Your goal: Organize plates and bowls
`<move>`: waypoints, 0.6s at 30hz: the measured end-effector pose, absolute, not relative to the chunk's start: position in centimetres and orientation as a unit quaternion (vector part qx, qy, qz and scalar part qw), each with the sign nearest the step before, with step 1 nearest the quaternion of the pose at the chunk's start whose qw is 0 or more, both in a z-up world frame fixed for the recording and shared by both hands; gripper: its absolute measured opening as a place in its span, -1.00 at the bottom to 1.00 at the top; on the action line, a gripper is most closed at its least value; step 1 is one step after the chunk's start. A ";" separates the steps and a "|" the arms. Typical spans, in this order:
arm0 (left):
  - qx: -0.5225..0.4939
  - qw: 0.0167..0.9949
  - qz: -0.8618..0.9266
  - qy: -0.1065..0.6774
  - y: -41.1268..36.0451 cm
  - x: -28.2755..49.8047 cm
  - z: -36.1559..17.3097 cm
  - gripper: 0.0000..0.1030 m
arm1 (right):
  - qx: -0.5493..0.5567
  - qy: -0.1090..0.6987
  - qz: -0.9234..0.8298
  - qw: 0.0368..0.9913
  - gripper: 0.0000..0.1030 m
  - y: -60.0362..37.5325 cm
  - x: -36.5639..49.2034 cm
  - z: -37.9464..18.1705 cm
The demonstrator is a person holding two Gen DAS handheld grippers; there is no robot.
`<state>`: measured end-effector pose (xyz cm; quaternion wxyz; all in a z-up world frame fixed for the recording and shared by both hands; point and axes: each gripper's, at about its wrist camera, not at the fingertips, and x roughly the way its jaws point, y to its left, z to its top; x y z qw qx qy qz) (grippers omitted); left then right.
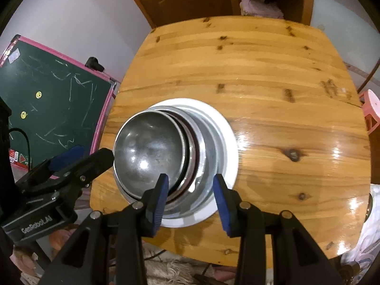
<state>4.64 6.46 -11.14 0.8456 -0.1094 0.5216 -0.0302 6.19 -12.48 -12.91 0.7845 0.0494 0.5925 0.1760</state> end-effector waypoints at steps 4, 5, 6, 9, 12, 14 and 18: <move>-0.101 0.852 -0.042 0.512 5.0 4.0 -9.8 0.76 | 0.052 0.578 0.169 0.797 -0.24 -13.5 5.3 -11.6; -0.098 0.854 -0.045 0.510 4.6 3.9 -9.5 0.81 | 0.053 0.573 0.167 0.800 -0.23 -13.9 5.1 -11.3; -0.096 0.855 -0.047 0.507 4.2 3.7 -9.2 0.85 | 0.053 0.565 0.162 0.807 -0.18 -14.6 4.7 -10.6; -0.091 0.861 -0.053 0.498 3.2 3.2 -8.2 0.96 | 0.055 0.557 0.157 0.814 -0.08 -15.2 4.4 -10.0; -0.090 0.864 -0.061 0.491 2.0 2.8 -7.1 0.96 | 0.061 0.544 0.149 0.824 -0.07 -16.6 3.9 -9.0; -0.088 0.866 -0.065 0.488 1.4 2.7 -6.5 0.96 | 0.064 0.534 0.142 0.831 -0.07 -17.6 3.6 -8.2; -0.076 0.876 -0.063 0.472 0.0 2.1 -5.0 0.96 | 0.064 0.501 0.123 0.854 -0.07 -19.8 2.4 -6.0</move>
